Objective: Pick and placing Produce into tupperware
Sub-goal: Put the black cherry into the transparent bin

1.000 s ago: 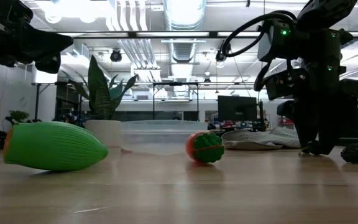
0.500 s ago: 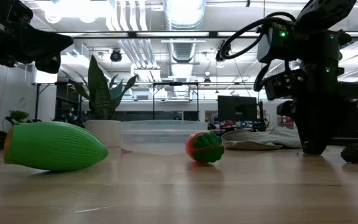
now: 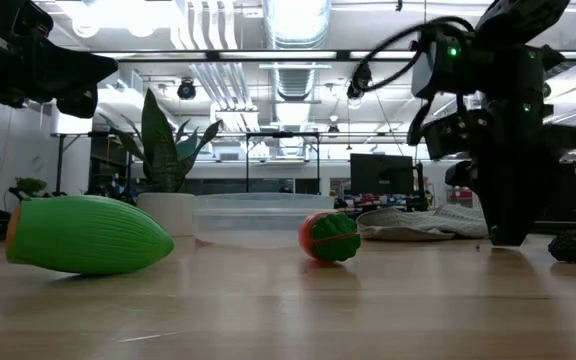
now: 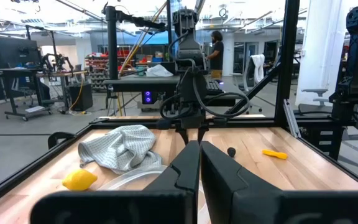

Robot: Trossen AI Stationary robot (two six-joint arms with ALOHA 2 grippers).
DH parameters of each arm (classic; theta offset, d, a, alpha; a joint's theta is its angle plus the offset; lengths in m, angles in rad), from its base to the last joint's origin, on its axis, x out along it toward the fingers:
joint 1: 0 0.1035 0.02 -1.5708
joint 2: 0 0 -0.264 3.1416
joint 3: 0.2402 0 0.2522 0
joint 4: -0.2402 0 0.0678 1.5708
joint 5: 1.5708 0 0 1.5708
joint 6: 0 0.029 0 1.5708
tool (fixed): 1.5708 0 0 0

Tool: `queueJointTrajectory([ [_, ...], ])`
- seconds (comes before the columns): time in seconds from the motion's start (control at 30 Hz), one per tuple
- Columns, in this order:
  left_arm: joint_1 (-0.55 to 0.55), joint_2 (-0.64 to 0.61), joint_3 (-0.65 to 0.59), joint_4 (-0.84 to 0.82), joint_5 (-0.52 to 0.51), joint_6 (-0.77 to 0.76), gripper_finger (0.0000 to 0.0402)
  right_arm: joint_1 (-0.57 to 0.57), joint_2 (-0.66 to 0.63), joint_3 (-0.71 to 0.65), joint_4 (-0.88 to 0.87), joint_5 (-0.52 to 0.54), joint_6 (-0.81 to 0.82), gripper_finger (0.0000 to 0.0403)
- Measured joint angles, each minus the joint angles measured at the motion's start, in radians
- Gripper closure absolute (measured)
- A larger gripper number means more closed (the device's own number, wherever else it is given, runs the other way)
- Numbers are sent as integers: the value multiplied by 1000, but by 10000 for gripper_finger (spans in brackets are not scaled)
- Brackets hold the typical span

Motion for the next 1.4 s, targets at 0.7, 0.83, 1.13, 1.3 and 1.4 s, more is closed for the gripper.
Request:
queueJointTrajectory([
  [0.7, 0, 0, 0, 1, 0, 0, 402, -34, 2, 318, 220, 60, -271, 313],
  [0.83, 0, 0, 0, 0, 0, 0, 402, -75, 26, 356, 277, 69, -315, 313],
  [1.13, 0, -1, 0, 2, 0, 0, 402, -156, 260, 522, 231, 69, -379, 313],
  [1.3, 0, 0, 0, 0, 0, 0, 402, -183, 380, 599, 173, 68, -411, 313],
  [1.4, 0, 0, 0, 1, 0, 0, 402, -188, 428, 640, 134, 68, -421, 313],
])
